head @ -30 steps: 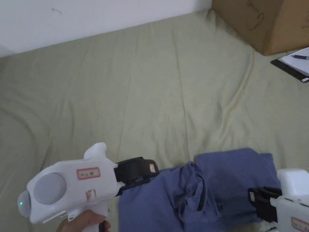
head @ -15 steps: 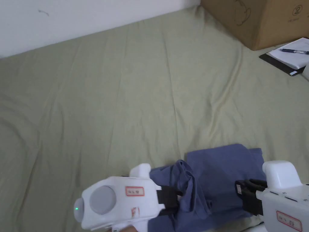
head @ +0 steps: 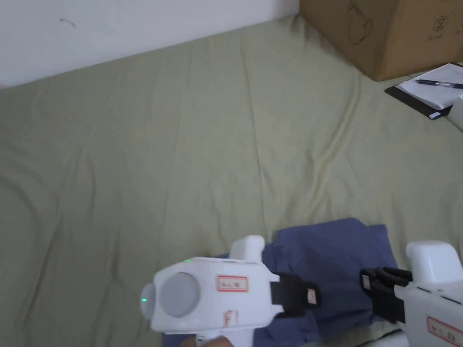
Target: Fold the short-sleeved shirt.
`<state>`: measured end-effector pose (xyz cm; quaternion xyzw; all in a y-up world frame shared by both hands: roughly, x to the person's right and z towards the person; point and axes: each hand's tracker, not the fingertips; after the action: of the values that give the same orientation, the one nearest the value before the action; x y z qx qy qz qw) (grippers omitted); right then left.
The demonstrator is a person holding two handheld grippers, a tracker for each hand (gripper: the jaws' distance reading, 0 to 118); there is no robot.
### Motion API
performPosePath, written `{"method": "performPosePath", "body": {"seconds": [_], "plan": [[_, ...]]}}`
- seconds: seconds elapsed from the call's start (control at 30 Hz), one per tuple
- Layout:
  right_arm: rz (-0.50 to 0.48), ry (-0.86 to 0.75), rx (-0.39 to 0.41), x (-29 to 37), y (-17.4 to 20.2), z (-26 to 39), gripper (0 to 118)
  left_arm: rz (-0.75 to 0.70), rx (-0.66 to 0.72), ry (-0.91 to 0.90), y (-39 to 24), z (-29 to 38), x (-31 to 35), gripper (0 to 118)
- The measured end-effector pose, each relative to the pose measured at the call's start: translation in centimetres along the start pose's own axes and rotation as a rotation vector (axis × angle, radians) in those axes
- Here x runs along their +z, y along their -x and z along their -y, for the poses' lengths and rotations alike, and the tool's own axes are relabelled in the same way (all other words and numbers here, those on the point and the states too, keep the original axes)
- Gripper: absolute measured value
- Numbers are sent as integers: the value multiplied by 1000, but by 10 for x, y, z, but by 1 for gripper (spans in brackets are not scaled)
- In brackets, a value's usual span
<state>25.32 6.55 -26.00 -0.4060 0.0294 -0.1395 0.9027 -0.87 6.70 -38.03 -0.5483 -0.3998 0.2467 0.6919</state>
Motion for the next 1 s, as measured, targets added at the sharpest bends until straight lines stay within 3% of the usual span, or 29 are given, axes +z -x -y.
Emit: {"method": "performPosePath", "body": {"seconds": [0.17, 0.27, 0.33, 0.4, 0.5, 0.53, 0.57, 0.6, 0.63, 0.67, 0.8, 0.9, 1.0], "plan": [[-13, 4, 27, -6, 14, -6, 0, 72, 38, -221, 42, -24, 98, 0], [-27, 17, 52, -11, 24, -8, 0, -25, 66, -316, 74, -25, 140, 0], [-36, 25, 65, -13, 33, -8, 0, -43, 46, -284, 106, -19, 152, 0], [-47, 38, 76, -16, 41, -9, 0, -117, 116, -214, 136, -5, 152, 3], [-60, 53, 98, -20, 53, -8, 0, -33, 163, -130, 175, 18, 141, 11], [-59, 59, 105, -22, 56, -8, 0, -18, 194, -99, 181, 23, 134, 28], [-57, 68, 114, -23, 59, -8, 0, 0, 221, -78, 188, 28, 127, 65], [-57, 74, 120, -23, 62, -8, 0, 40, 210, -55, 193, 30, 120, 95], [-58, 79, 122, -23, 63, -8, 0, 67, 209, -58, 196, 32, 116, 113], [-58, 83, 122, -23, 65, -8, 0, 88, 225, -105, 200, 32, 116, 118], [-58, 101, 131, -25, 67, -7, 0, 155, 313, -184, 212, 22, 116, 118], [-54, 111, 144, -27, 67, -7, 0, 258, 368, -153, 224, 13, 102, 118], [-52, 115, 135, -29, 66, -7, 0, 311, 321, -95, 222, 7, 83, 118]]}}
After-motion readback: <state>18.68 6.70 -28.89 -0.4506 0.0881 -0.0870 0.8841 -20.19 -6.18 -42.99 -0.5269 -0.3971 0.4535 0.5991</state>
